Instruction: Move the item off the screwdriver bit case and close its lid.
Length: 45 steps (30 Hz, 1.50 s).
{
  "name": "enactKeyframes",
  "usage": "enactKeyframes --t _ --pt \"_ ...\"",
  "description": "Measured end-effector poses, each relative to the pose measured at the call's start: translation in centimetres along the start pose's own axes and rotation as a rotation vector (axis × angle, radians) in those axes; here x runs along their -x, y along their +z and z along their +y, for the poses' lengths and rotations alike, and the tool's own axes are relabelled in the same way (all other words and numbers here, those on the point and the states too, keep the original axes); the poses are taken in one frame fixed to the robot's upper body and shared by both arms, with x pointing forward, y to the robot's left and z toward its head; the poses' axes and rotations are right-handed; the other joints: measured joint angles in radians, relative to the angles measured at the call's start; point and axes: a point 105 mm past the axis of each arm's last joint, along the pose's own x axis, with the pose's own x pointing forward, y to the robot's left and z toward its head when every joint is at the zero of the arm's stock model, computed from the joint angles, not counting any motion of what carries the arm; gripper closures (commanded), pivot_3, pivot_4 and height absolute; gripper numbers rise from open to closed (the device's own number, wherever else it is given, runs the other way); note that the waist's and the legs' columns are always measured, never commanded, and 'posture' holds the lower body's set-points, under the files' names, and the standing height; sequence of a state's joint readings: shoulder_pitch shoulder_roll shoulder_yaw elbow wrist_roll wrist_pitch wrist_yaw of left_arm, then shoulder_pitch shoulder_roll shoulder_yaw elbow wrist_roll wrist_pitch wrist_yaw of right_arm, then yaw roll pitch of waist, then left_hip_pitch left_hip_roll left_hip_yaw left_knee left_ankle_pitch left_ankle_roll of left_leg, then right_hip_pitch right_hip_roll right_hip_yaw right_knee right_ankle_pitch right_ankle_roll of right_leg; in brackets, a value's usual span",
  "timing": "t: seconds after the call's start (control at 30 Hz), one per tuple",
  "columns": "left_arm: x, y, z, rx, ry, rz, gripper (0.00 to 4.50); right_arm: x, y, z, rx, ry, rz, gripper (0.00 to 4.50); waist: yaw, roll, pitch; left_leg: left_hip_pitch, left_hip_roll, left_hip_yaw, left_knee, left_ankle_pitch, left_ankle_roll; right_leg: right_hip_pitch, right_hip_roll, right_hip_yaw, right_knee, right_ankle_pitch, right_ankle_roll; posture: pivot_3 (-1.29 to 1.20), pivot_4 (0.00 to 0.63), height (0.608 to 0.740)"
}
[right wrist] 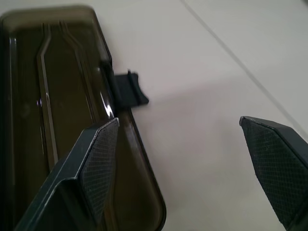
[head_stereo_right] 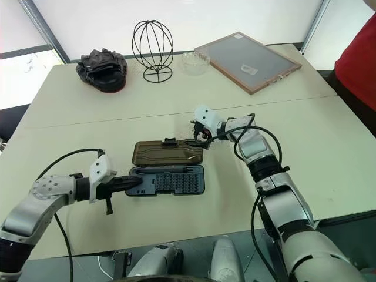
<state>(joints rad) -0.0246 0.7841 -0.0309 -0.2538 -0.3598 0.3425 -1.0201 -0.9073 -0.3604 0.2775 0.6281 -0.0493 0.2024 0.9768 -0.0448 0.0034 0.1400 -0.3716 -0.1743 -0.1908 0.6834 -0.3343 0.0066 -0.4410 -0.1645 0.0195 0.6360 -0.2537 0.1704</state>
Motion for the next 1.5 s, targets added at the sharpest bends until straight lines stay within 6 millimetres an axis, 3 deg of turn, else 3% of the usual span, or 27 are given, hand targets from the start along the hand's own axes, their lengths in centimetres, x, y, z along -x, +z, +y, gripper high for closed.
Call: enactKeyframes --t 0.1,0.17,0.23,0.4,0.43,0.63,0.73,0.83,0.93,0.97,1.03,1.13,1.27,1.33,1.43,1.5 --pt "0.1 -0.2 -0.2 0.002 -0.004 0.0 4.48 -1.1 -0.6 0.5 -0.026 0.05 0.073 0.35 -0.001 0.0 0.0 0.0 0.0 0.0 0.0 0.0 0.0 0.0 0.0 0.0 0.0 0.0 0.0 0.0 0.15 0.74" --pt "0.1 -0.2 -0.2 0.005 -0.004 0.0 4.5 -1.5 -0.5 0.6 -0.043 0.071 0.088 0.88 -0.001 0.001 -0.001 0.001 0.0 0.0 0.0 0.0 0.0 0.0 0.0 0.0 0.0 0.0 0.0 0.0 0.15 0.74" --pt "0.1 -0.3 -0.3 0.007 -0.005 0.001 4.5 -1.9 -0.5 0.7 -0.047 0.088 0.108 1.7 -0.001 0.001 -0.001 0.002 0.0 0.0 -0.001 0.0 0.0 0.002 0.0 0.0 0.0 0.0 0.0 0.0 0.15 0.74" --pt "0.5 -1.0 -0.8 0.021 -0.022 0.029 4.5 -2.9 -0.6 1.7 -0.023 0.161 0.135 4.29 0.001 0.003 -0.003 0.019 0.0 0.0 -0.006 0.0 0.0 0.017 0.0 0.0 -0.003 0.0 0.0 0.0 0.15 0.74" --pt "0.6 -1.1 -0.9 0.025 -0.022 0.031 4.5 -2.9 -0.5 1.8 0.012 0.182 0.148 4.41 0.0 0.005 -0.005 0.019 0.0 0.0 -0.006 0.0 0.0 0.017 0.0 0.0 -0.003 0.0 0.0 0.0 0.15 0.74" --pt "0.8 -1.7 -1.2 0.05 -0.025 0.042 4.5 -3.4 -0.9 2.1 0.09 0.212 0.186 4.41 0.0 0.01 -0.019 0.022 0.007 0.0 -0.006 -0.003 -0.004 0.019 0.007 0.003 -0.004 0.0 -0.001 0.0 0.15 0.74" --pt "1.0 -2.0 -1.3 0.061 -0.03 0.055 4.5 -4.0 -0.9 2.2 0.206 0.192 0.177 4.41 0.001 0.011 -0.021 0.033 0.012 0.001 -0.009 -0.005 -0.006 0.024 0.012 0.003 -0.005 0.0 -0.001 0.0 0.15 0.74" --pt "1.0 -2.1 -1.4 0.078 -0.034 0.049 4.5 -4.1 -0.8 2.0 0.364 0.14 0.145 4.41 0.002 0.012 -0.021 0.034 0.013 0.001 -0.009 -0.005 -0.007 0.028 0.014 0.004 -0.005 0.0 -0.002 0.0 0.15 0.74" --pt "0.8 -2.2 -1.8 0.12 -0.041 0.047 4.5 -2.9 0.3 1.1 0.556 0.035 0.07 4.41 0.015 0.017 -0.017 0.031 0.013 0.002 -0.008 -0.005 -0.007 0.02 0.014 0.005 -0.004 0.0 -0.001 0.0 0.15 0.74" --pt "0.7 -3.1 -2.1 0.162 -0.047 0.068 4.5 -1.7 0.9 0.3 0.613 -0.028 0.048 4.41 0.022 0.017 -0.016 0.028 0.013 0.003 -0.008 -0.005 -0.007 0.016 0.013 0.006 -0.003 0.0 -0.001 0.0 0.15 0.74" --pt "0.6 -2.9 -2.0 0.166 -0.048 0.057 4.5 0.5 1.6 -1.0 0.667 -0.142 0.016 4.41 0.032 0.016 -0.016 0.017 0.013 0.001 -0.005 -0.004 -0.007 0.009 0.014 0.005 -0.002 0.0 -0.002 0.0 0.15 0.74" --pt "0.4 -2.5 -1.8 0.162 -0.054 0.057 4.5 1.6 3.1 0.4 0.751 -0.198 -0.069 4.41 0.029 0.016 -0.016 0.014 0.013 0.002 -0.007 -0.005 -0.008 0.007 0.014 0.005 -0.002 0.0 -0.002 0.0 0.15 0.74" --pt "-0.5 -0.8 -1.8 0.224 -0.091 -0.012 4.5 2.2 4.1 2.7 0.791 -0.206 -0.137 4.41 0.026 0.013 -0.014 0.014 0.014 0.003 -0.007 -0.005 -0.008 0.008 0.014 0.005 -0.003 0.0 -0.002 0.0 0.15 0.74" --pt "-0.6 1.4 -1.6 0.3 -0.129 -0.099 4.5 1.8 3.6 3.8 0.802 -0.172 -0.134 4.41 0.028 0.011 -0.012 0.014 0.014 0.003 -0.006 -0.005 -0.008 0.008 0.015 0.005 -0.003 0.0 -0.002 0.0 0.15 0.74" --pt "0.7 4.4 -0.4 0.37 -0.142 -0.202 4.5 1.5 3.3 4.5 0.838 -0.143 -0.133 4.41 0.03 0.01 -0.009 0.014 0.014 0.003 -0.005 -0.005 -0.008 0.008 0.015 0.005 -0.003 0.0 -0.002 0.0 0.15 0.74" --pt "2.0 6.3 1.5 0.399 -0.105 -0.274 4.5 1.6 3.5 4.6 0.864 -0.147 -0.141 4.41 0.031 0.009 -0.009 0.014 0.014 0.003 -0.005 -0.005 -0.008 0.008 0.015 0.005 -0.003 0.0 -0.002 0.0 0.15 0.74"
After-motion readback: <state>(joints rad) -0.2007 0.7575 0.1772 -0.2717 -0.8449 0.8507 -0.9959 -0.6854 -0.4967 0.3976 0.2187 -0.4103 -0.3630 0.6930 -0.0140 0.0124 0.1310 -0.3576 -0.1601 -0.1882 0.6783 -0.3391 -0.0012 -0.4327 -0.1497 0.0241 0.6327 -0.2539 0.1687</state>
